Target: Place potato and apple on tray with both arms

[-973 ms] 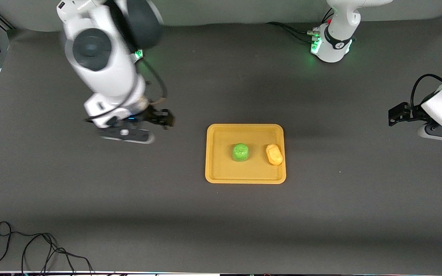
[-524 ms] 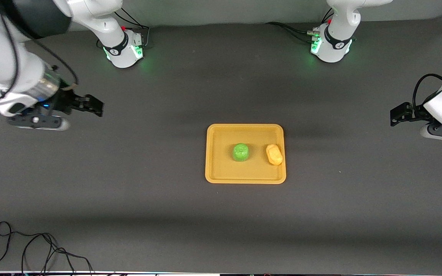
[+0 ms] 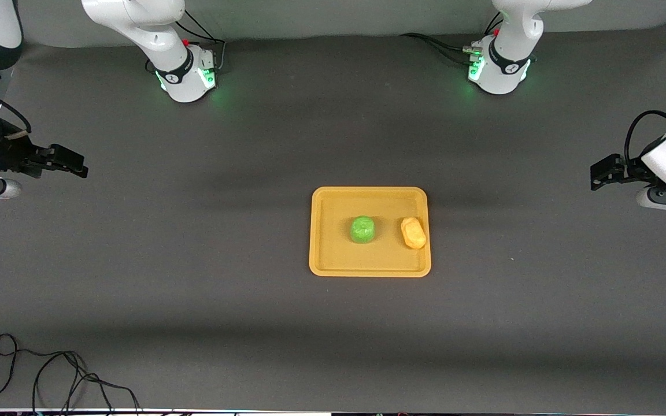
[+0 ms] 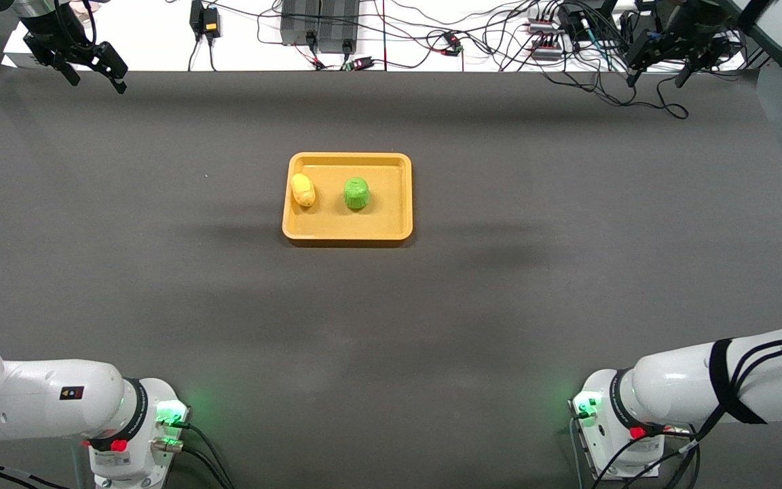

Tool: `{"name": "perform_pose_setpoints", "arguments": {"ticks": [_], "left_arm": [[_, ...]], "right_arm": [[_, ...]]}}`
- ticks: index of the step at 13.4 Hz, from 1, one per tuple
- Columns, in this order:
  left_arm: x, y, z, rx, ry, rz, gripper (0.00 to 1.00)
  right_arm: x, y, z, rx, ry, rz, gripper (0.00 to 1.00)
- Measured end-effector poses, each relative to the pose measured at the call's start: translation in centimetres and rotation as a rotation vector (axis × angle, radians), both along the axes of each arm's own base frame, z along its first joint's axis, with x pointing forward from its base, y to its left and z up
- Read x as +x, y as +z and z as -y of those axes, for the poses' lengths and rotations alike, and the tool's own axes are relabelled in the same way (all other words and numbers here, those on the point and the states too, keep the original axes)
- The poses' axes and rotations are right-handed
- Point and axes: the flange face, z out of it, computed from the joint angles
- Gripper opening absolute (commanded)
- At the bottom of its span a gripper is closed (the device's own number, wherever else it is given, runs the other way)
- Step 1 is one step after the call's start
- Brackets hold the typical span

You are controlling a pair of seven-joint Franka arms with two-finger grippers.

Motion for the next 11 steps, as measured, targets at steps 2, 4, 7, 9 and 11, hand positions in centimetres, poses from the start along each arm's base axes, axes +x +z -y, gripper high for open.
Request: {"name": "perform_pose_setpoints", "arguments": {"ticks": [2, 4, 7, 9, 11], "left_arm": [[0.00, 0.00, 0.02, 0.000, 0.000, 0.000, 1.00], [0.00, 0.00, 0.02, 0.000, -0.001, 0.000, 1.00], [0.03, 0.13, -0.08, 0.011, -0.003, 0.003, 1.00], [0.06, 0.30, -0.08, 0.014, -0.004, 0.006, 1.00], [0.08, 0.39, 0.04, 0.014, -0.005, 0.008, 1.00]], "right_arm": [[0.02, 0.32, 0.55, 0.001, 0.006, 0.007, 1.00], [0.05, 0.37, 0.47, 0.001, 0.010, 0.004, 1.00], [0.23, 0.07, 0.30, 0.002, 0.014, -0.002, 1.00], [0.13, 0.02, 0.29, 0.002, 0.014, -0.012, 1.00], [0.10, 0.08, 0.29, 0.002, 0.013, -0.014, 1.00]]}}
